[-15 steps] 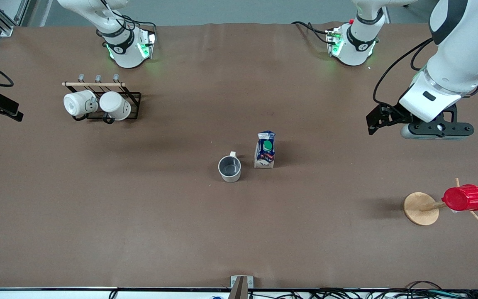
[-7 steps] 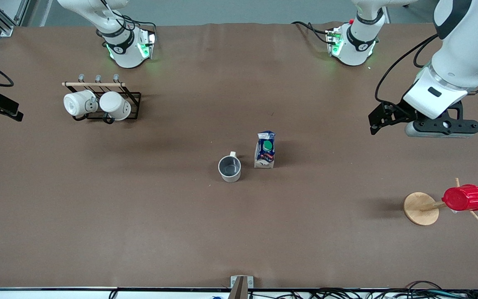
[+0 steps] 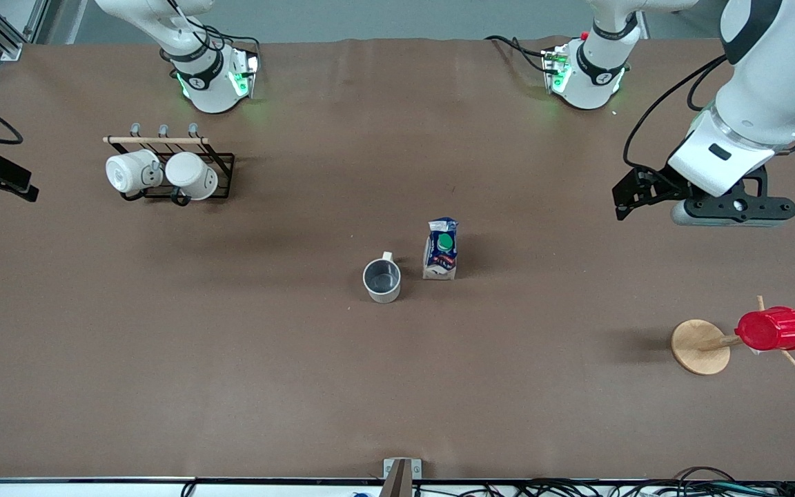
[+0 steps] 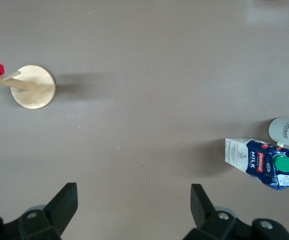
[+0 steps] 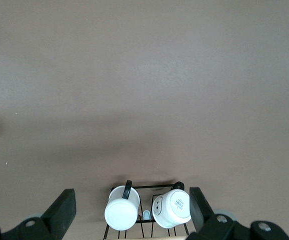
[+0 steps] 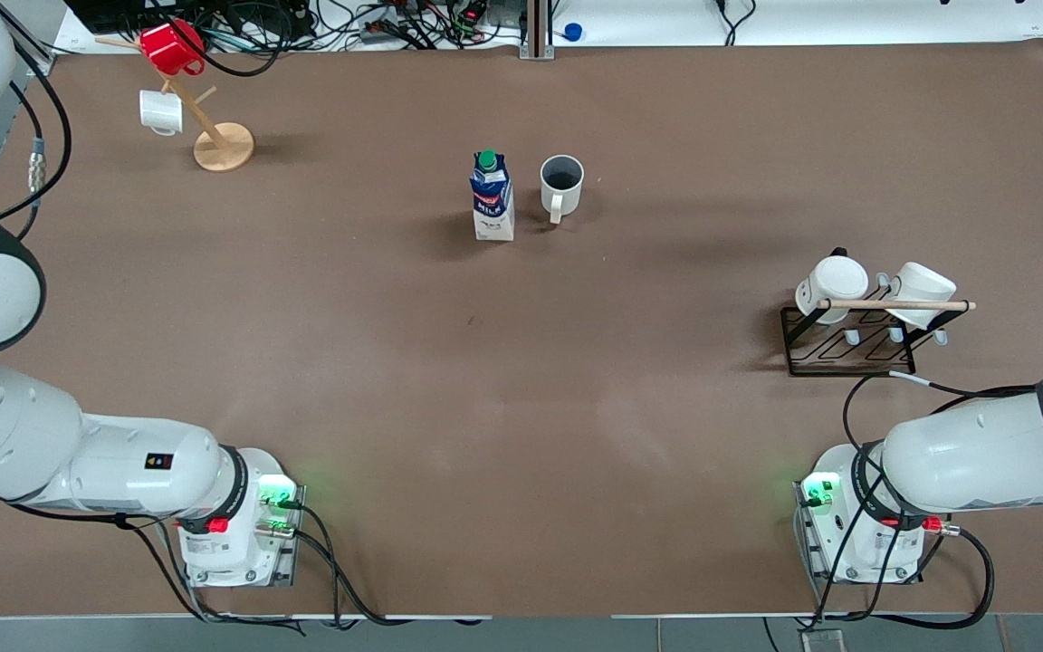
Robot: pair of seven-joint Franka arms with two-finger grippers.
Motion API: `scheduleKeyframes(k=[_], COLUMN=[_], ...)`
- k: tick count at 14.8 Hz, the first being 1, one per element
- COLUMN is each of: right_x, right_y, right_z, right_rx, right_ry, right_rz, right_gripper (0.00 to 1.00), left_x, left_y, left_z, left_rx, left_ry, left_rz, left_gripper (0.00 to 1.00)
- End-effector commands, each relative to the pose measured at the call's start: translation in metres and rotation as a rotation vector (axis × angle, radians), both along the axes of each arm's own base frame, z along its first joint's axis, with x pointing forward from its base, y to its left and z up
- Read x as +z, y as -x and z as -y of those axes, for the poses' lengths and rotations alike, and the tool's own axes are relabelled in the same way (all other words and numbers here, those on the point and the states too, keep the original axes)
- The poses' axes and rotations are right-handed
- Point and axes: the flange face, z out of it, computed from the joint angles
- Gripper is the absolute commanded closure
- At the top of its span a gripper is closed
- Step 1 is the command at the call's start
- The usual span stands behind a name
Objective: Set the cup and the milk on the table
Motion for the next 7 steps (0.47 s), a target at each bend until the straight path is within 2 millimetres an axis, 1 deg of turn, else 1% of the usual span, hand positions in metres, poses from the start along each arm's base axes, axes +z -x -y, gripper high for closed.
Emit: scheduleKeyframes(k=[1,3,5,7], right_x=[0.0005,0.0005,0.0005,0.0005], right_y=[0.0059,0.0059,0.0059,0.0059], right_z=[0.0014,0.0014,0.0014,0.0014], right_rx=[0.008,0.008,0.008,0.008], right_ry=[-0.018,-0.018,-0.018,-0.018], right_rz=[-0.002,-0.002,-0.002,-0.002], right_gripper=[0.0,0.0,0.0,0.0], left_x=[0.0105,0.0125,0.0125,0.0109], left_y=[0.0137,0.0209,0.021,0.0191], left_z=[-0.0007,-0.0012,-0.001,-0.0066], left_rx=[-0.02,-0.016,-0.008,-0.011], left_ry=[-0.015,-0.016,-0.014,-0.013], left_rz=[0.004,0.006,0.005,0.002], left_gripper=[0.01,0.01,0.01,0.01])
